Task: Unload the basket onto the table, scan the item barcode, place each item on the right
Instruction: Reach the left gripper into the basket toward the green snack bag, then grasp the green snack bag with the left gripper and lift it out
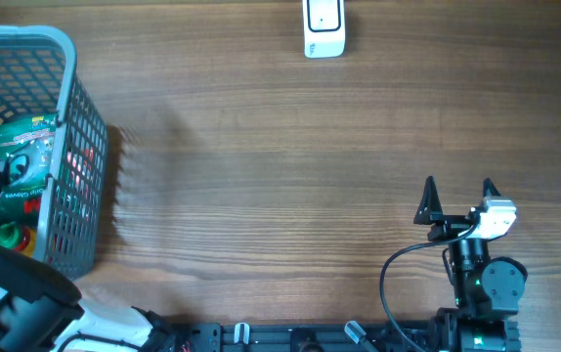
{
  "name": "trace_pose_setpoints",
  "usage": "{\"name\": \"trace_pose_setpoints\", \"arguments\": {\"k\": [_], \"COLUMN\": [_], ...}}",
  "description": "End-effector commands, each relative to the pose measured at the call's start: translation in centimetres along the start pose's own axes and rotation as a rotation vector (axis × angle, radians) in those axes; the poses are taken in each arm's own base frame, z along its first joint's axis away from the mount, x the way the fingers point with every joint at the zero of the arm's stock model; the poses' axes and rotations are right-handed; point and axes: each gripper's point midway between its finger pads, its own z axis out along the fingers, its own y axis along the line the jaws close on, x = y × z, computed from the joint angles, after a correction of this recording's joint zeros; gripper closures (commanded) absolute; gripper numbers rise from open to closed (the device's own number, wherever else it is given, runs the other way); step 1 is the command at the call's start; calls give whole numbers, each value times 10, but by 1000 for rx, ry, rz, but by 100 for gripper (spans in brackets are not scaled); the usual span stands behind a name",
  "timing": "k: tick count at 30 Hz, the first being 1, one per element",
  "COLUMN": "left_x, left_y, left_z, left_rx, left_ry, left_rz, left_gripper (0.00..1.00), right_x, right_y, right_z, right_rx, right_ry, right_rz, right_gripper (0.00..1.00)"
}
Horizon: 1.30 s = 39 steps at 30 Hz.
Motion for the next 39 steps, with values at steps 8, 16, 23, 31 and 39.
{"name": "trace_pose_setpoints", "arguments": {"k": [8,16,23,31,39], "left_x": [1,15,37,41,31], "left_y": [15,11,-2,-31,-49], "left_z": [3,24,51,51,45], "left_rx": [2,34,136,241,293], "left_ry": [47,103,182,187,127], "left_rz": [-60,-62,-66,-27,8], "left_gripper": [0,0,0,36,96], "right_x": [0,0,0,0,0], "right_y": [2,2,2,2,2], "right_z": [0,0,0,0,0], "right_rx": [-7,-7,-7,-7,-7], "right_ry": [0,0,0,0,0], "right_rz": [-9,-9,-9,-9,-9], "right_gripper": [0,0,0,0,0]}}
